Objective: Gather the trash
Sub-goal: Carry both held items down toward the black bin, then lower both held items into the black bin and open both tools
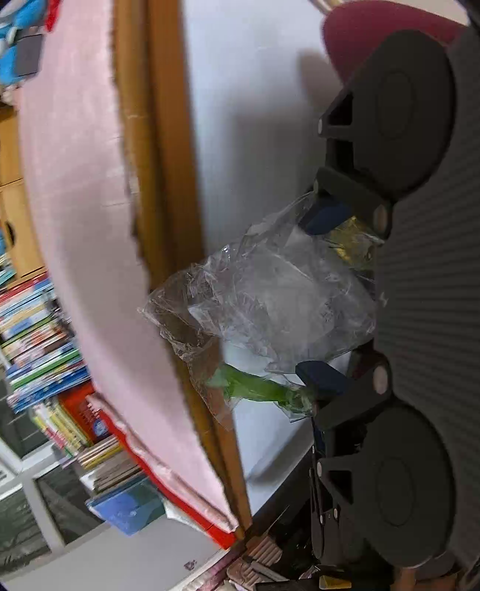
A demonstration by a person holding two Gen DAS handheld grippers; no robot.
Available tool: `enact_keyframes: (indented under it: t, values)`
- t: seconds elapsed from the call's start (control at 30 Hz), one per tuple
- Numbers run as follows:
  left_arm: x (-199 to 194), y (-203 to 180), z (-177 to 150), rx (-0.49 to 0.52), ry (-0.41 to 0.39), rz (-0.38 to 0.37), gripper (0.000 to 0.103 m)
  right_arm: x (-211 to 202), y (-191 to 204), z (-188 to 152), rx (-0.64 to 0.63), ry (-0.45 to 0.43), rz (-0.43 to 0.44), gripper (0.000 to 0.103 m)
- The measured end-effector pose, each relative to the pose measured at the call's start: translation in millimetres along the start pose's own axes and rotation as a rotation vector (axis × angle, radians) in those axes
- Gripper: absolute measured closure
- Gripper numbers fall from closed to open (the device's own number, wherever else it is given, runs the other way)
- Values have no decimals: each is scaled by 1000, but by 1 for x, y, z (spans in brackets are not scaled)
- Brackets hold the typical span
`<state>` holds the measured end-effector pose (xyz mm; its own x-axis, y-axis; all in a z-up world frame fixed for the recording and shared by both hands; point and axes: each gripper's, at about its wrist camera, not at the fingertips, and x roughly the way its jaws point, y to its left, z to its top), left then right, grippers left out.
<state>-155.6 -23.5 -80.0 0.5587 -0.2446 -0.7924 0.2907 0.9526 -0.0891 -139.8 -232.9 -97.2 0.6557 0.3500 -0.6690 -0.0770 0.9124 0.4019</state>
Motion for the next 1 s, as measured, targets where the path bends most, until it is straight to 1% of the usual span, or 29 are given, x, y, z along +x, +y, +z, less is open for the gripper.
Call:
enact_keyframes:
  t: [0.17,0.37,0.5,0.7,0.83,1.0]
  values:
    - [18,5,-12,-19,57,0,88,16,-8,-10,23,43,-26,26]
    - [51,12,-26,-40,146,35,88,42,-25,-26,73,119,-46,26]
    - [65,15,-29,-50,174,39,88,55,-30,-31,82,144,-70,26]
    - [90,20,-26,-63,213,45,87,75,-33,-38,89,162,-81,26]
    - [109,15,-24,-84,248,55,87,91,-40,-44,123,191,-91,26]
    - [125,11,-24,-85,275,71,87,108,-48,-52,165,221,-109,26]
